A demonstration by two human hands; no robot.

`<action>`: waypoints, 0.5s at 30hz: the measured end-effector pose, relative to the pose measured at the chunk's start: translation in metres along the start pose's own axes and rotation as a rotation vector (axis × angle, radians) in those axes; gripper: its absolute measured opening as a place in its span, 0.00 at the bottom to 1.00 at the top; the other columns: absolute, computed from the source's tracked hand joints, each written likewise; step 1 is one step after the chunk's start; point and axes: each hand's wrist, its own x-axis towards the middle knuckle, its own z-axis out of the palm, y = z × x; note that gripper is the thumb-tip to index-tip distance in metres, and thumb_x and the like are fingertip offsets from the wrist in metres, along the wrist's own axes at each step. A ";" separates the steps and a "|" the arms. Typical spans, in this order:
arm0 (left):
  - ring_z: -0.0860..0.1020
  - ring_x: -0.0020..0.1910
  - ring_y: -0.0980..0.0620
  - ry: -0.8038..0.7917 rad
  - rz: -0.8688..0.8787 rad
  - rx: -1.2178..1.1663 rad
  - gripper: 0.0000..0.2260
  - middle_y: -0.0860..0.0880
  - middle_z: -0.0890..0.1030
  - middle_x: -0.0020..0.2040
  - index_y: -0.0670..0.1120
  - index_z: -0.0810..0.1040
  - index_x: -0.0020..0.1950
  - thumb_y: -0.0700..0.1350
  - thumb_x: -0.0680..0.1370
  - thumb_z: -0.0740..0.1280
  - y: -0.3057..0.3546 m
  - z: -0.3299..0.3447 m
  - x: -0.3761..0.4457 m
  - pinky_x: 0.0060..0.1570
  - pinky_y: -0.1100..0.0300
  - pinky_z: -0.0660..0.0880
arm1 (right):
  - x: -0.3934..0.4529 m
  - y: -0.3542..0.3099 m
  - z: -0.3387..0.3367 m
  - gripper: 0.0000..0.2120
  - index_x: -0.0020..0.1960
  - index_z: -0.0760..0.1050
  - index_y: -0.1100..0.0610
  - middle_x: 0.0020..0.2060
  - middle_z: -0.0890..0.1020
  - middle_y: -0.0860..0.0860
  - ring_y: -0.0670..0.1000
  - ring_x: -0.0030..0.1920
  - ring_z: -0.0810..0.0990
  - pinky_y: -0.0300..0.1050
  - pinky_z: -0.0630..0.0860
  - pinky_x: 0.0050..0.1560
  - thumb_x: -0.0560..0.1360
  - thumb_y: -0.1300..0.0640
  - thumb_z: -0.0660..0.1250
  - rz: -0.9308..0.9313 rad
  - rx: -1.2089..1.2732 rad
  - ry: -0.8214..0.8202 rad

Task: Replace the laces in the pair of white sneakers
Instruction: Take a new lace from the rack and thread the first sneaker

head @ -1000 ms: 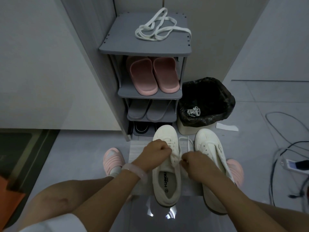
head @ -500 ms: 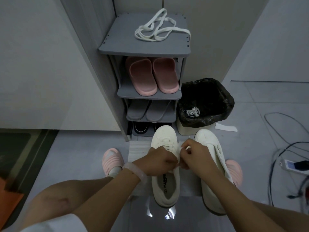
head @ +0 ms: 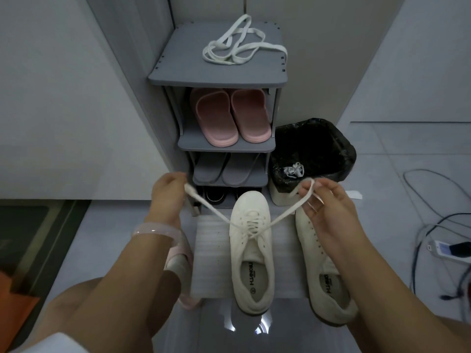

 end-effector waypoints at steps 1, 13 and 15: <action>0.73 0.44 0.50 0.042 0.041 0.090 0.10 0.43 0.75 0.55 0.41 0.77 0.56 0.38 0.77 0.61 -0.003 -0.001 0.000 0.44 0.61 0.70 | 0.000 -0.001 0.002 0.07 0.46 0.73 0.54 0.37 0.84 0.48 0.44 0.37 0.83 0.36 0.79 0.38 0.78 0.64 0.60 -0.018 -0.018 -0.015; 0.74 0.27 0.65 -0.904 0.337 0.414 0.13 0.52 0.77 0.29 0.49 0.77 0.38 0.43 0.80 0.59 -0.031 0.052 -0.062 0.36 0.70 0.71 | -0.004 0.000 0.014 0.06 0.49 0.73 0.58 0.38 0.85 0.52 0.45 0.37 0.83 0.38 0.80 0.39 0.79 0.64 0.58 0.126 0.282 -0.164; 0.74 0.29 0.63 -0.675 0.413 0.539 0.14 0.50 0.79 0.32 0.45 0.79 0.39 0.44 0.81 0.57 -0.028 0.043 -0.048 0.35 0.72 0.67 | 0.003 -0.012 0.008 0.05 0.46 0.74 0.59 0.37 0.85 0.53 0.43 0.34 0.83 0.37 0.80 0.39 0.78 0.63 0.60 0.101 0.362 -0.089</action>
